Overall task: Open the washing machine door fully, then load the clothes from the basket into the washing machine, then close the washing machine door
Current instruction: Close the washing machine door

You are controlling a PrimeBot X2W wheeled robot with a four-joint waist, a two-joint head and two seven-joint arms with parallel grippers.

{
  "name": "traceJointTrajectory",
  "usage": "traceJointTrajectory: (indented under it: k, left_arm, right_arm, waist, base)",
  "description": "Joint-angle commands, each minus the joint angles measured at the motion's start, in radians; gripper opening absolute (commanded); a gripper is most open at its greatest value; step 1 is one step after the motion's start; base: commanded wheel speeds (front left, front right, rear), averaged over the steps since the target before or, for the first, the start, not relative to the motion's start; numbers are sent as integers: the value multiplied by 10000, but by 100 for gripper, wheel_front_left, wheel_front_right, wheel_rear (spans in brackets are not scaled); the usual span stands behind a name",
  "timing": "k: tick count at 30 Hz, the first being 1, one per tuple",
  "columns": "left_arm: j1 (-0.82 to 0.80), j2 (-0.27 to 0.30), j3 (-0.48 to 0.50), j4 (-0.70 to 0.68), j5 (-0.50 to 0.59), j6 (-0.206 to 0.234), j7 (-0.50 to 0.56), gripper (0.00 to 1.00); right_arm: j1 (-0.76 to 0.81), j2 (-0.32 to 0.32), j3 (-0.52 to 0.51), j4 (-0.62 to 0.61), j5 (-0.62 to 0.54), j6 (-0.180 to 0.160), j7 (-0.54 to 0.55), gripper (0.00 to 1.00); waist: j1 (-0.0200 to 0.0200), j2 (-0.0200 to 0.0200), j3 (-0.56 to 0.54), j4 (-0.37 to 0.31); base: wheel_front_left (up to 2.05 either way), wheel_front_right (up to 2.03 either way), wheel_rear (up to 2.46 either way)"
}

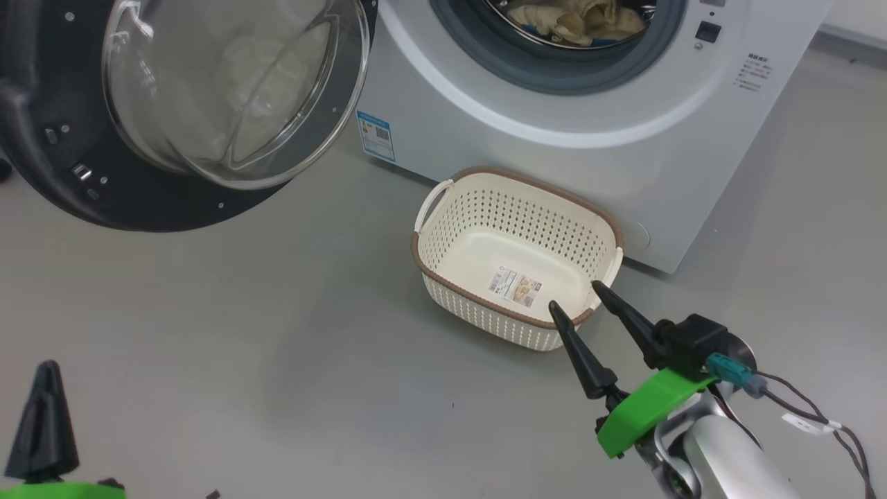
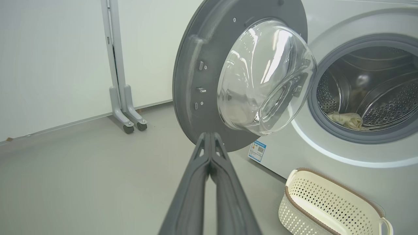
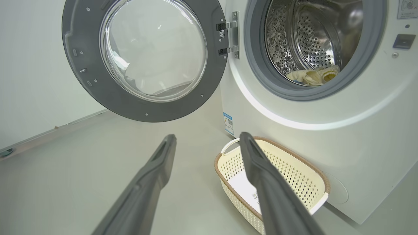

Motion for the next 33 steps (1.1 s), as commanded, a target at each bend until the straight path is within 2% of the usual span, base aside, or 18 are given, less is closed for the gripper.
traceJointTrajectory:
  k: [1,7,11,24,26,27,30,33]
  left_arm:
    - [-575,441,501,-396,-87,-33,-63,0]
    - [-1331,1524,1355,-393,-936,-52,-35,0]
    - [-2280,2476,1996,271,-1902,-65,-46,0]
    - [-5315,5584,2763,3651,-6352,-69,346,0]
    - [-5828,5848,2866,4190,-7100,-70,668,0]
    - [-5828,5848,2866,4190,-7100,-70,668,0]
    - [-6728,6061,3145,5381,-8184,-53,1501,0]
    - [-7734,6231,3437,6730,-9081,221,2437,0]
  right_arm:
    - [-116,-29,86,-361,-120,0,-69,100]
    - [-232,-379,-26,-550,-549,0,-69,100]
    - [-454,-648,-133,-664,-710,0,-68,100]
    - [-908,-950,-279,-981,-921,0,-51,100]
    - [-943,-989,-304,-998,-943,0,-51,100]
    - [-943,-989,-304,-998,-943,0,-51,100]
    - [-959,-1039,-296,-1053,-970,0,-48,100]
    - [-998,-1107,-173,-1078,-993,0,-27,100]
  waist:
    - [0,0,212,-31]
    - [0,0,1273,-466]
    - [0,0,2023,-753]
    - [0,0,3215,-1901]
    - [0,0,3306,-2054]
    - [0,0,3306,-2054]
    - [0,0,3426,-2224]
    - [0,0,3490,-2395]
  base:
    - [0,0,0]
    - [0,0,0]
    - [0,0,0]
    - [0,0,0]
    - [0,0,0]
    - [0,0,0]
    - [0,0,0]
    - [0,0,0]
